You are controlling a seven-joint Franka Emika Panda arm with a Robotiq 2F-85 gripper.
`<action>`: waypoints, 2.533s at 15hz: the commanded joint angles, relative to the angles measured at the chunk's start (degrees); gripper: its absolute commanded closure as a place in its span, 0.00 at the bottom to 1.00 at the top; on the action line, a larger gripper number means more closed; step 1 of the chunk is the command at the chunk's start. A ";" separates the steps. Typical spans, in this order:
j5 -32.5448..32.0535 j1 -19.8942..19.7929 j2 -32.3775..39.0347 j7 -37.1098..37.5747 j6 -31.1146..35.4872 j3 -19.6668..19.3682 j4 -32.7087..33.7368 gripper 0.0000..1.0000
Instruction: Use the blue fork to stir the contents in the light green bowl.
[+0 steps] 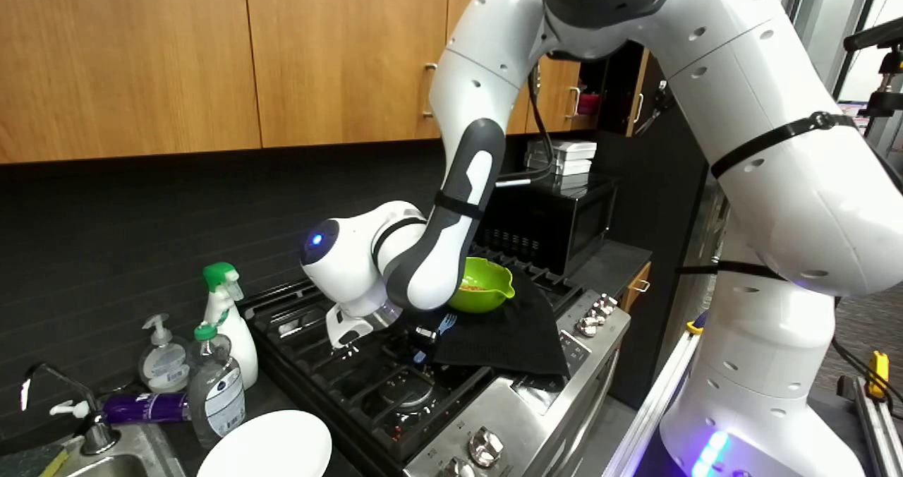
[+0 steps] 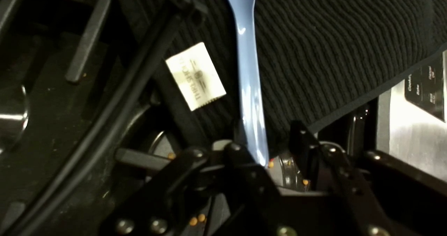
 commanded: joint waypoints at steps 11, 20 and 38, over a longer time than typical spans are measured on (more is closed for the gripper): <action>0.44 -3.78 -1.42 -1.50 2.66 -0.29 -1.63 0.77; 0.77 -3.78 -0.51 -0.77 3.63 -0.21 -1.57 0.95; 2.09 -2.20 -10.89 -5.06 -0.45 2.82 -6.44 0.95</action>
